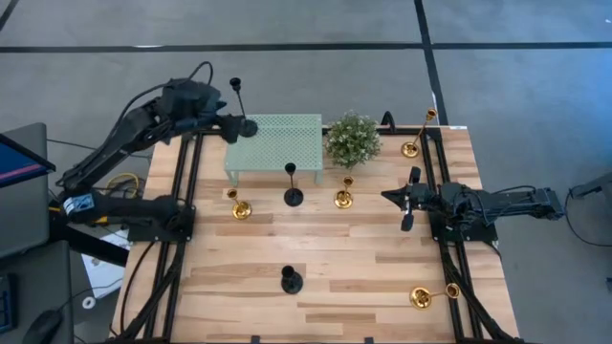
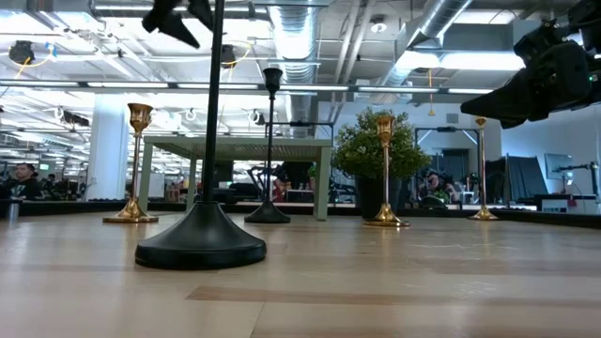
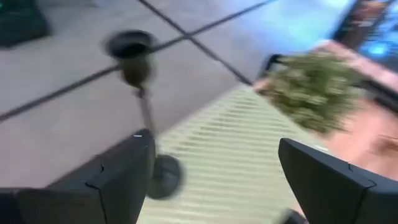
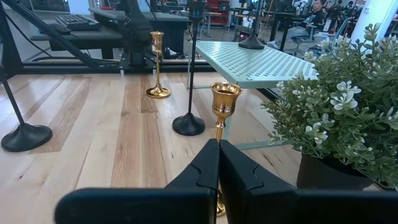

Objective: Pick & Place candle stick holders
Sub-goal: Put the gold candle holder on the shelf aligned with the black candle holder

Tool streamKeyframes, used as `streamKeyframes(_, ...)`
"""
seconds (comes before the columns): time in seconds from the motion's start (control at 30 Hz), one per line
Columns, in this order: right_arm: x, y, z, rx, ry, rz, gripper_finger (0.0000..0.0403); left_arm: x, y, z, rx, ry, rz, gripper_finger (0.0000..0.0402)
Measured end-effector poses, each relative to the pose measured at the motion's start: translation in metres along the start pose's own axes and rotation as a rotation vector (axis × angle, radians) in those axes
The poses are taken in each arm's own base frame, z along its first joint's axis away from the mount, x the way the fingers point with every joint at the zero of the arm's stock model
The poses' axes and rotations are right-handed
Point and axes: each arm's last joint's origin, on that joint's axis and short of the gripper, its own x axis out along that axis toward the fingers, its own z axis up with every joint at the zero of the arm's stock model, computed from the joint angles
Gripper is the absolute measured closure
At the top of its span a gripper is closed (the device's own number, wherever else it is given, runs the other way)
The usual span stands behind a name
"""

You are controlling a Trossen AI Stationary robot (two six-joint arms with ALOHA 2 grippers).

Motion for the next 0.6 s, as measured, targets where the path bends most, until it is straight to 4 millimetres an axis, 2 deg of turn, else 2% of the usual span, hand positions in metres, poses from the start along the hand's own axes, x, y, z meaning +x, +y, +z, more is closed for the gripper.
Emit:
streamKeyframes(0.13, 0.000, 0.000, 0.000, 0.000, 0.000, 0.000, 0.0403, -0.023, -0.006, -0.003, -0.029, -0.015, -0.241, 0.0060)
streamKeyframes(0.33, 0.000, 0.000, 0.000, 0.000, -0.001, 0.000, 0.0403, -0.050, -0.016, -0.008, 0.043, -0.018, -0.669, 0.0060)
streamKeyframes(0.5, 0.000, 0.000, 0.002, 0.006, -0.018, -0.001, 0.0403, -0.060, -0.022, -0.011, 0.090, -0.009, -0.876, 0.0060)
streamKeyframes(0.6, 0.000, 0.000, 0.003, 0.009, -0.028, -0.001, 0.0403, -0.060, -0.025, -0.011, 0.107, 0.004, -0.939, 0.0060)
